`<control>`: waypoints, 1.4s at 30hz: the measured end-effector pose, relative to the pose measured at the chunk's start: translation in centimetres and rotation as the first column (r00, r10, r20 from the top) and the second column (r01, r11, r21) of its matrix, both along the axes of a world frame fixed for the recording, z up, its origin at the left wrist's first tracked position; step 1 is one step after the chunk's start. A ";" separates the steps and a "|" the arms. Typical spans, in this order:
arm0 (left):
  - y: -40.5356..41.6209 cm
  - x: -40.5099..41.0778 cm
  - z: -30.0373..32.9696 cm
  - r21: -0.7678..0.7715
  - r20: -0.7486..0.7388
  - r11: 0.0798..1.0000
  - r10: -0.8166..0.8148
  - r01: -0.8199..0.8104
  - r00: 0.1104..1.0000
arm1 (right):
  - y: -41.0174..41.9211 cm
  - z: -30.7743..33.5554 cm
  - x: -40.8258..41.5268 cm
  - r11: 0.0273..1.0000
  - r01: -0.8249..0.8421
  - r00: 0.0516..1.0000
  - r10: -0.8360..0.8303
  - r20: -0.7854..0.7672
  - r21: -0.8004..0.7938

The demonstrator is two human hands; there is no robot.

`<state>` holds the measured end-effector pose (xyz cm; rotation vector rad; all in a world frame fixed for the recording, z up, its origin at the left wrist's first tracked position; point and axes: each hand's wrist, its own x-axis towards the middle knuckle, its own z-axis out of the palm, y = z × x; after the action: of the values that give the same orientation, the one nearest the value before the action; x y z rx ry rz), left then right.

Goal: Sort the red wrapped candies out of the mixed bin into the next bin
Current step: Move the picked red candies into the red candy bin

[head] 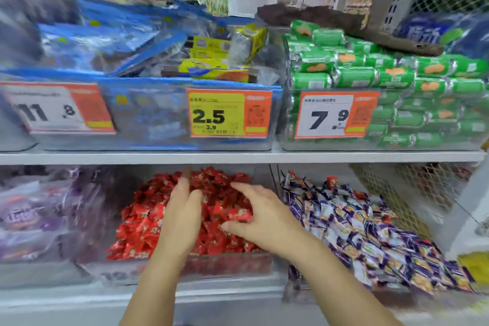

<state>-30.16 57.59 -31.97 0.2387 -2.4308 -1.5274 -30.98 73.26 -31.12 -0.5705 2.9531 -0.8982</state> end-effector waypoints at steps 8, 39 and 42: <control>2.8 -0.5 -0.4 -0.089 0.039 0.984 -0.149 0.152 0.988 | 8.0 -0.8 3.8 0.982 0.075 0.962 -0.118 -0.248 -0.173; 14.1 -0.1 -2.9 -0.327 -0.037 0.917 -0.256 0.230 0.966 | 21.9 -2.9 -4.8 0.678 0.099 0.986 0.033 -0.165 0.728; 14.1 0.0 -2.6 -0.328 -0.031 0.916 -0.256 0.232 0.966 | 25.4 -2.7 -5.5 0.597 0.128 0.992 -0.082 -0.099 0.792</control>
<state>-30.15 71.71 -34.56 -0.1902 -2.6790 -1.1704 -36.48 98.62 -33.79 -0.3494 2.9968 0.5133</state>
